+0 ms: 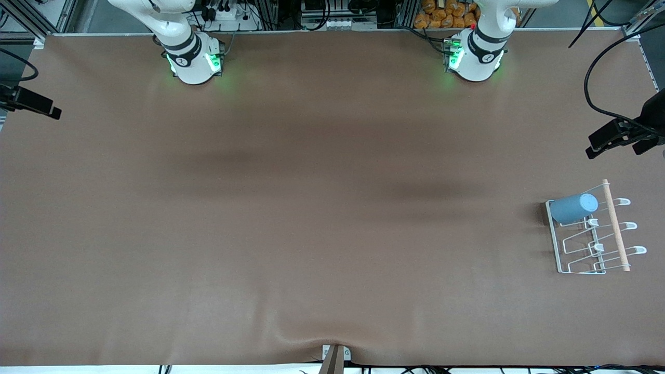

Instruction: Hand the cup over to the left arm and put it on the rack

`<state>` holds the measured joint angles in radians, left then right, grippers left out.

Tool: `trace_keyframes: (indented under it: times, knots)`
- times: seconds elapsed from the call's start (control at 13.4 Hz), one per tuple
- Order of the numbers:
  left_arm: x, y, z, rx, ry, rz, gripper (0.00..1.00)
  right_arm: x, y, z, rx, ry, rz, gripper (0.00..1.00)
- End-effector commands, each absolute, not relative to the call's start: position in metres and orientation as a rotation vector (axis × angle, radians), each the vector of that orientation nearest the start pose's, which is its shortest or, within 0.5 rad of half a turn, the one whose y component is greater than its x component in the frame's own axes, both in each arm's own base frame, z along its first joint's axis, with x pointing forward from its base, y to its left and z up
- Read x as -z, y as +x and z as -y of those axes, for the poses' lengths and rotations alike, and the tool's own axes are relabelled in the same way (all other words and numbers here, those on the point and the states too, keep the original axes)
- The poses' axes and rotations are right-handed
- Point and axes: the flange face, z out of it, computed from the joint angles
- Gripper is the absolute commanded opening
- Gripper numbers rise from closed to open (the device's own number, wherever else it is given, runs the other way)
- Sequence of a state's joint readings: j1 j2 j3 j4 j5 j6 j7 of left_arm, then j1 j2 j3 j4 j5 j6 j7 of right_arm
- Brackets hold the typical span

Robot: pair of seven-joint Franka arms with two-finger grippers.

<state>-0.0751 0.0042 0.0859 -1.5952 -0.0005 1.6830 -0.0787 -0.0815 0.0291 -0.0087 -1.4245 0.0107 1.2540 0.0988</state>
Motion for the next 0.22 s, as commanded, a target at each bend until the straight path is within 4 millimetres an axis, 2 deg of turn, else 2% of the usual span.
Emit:
trace_keyframes:
  times: [0.0,0.15]
  knots:
    - [-0.6221,0.5658,-0.0071,0.147,-3.137,0.118,1.00,-0.6533,0.5226,0.0339,-0.326,-3.100,-0.280,1.00]
    - [-0.6265,0.5654,-0.0054,0.159,-3.137,0.120,1.00,-0.6534,0.5228,0.0347,-0.324,-3.100,-0.283,1.00]
